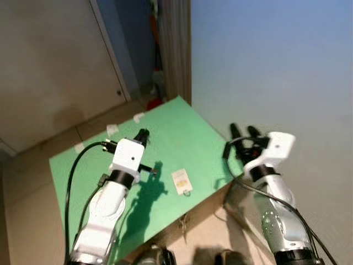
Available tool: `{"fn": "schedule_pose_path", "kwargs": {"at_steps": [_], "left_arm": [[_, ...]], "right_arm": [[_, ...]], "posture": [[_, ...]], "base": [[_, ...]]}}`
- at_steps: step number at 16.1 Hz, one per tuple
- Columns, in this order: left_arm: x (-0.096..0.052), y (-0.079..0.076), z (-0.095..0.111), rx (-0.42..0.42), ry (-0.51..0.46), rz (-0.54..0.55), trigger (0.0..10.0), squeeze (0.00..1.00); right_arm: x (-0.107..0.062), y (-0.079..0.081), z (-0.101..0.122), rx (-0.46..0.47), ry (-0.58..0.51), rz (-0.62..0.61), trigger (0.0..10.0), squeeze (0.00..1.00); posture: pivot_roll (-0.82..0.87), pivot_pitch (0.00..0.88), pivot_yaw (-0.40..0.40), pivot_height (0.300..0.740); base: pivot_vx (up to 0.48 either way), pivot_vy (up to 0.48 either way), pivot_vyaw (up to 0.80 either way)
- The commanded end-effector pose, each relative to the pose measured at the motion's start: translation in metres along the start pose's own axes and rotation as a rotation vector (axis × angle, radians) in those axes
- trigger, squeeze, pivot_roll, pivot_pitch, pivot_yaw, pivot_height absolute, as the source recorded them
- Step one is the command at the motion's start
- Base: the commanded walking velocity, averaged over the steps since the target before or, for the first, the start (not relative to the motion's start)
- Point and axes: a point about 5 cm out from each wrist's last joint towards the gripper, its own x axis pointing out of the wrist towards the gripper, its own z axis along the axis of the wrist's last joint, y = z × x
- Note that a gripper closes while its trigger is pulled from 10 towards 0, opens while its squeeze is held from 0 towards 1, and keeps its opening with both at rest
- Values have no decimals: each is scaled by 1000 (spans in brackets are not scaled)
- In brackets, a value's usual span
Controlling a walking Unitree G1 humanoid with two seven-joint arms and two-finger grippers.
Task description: Hang keys on a hook
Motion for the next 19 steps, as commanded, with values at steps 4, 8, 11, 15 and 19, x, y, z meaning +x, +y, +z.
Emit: {"fn": "schedule_pose_path", "kwargs": {"at_steps": [4,8,11,15,19], "left_arm": [[-19,8,-19,76,43,89,0,0],[-7,4,-28,-145,105,101,0,0],[-6,3,-35,-362,127,176,0,0],[-4,-7,-36,-275,127,121,0,0],[1,-11,-41,-263,129,81,0,0]], "right_arm": [[-12,-5,-9,-96,44,63,10000,0],[-4,-2,-11,-165,67,82,10000,0],[-5,7,-15,-205,107,175,10000,0],[-3,1,-17,-226,169,232,10000,0],[4,2,-17,-215,172,228,10000,0]], "posture": [[-175,10,114,740],[-183,6,108,740],[-191,10,99,740],[-190,11,56,740],[-193,0,48,740]], "base": [[0,0,0],[0,0,0],[0,0,0],[0,0,0],[0,0,0]]}}
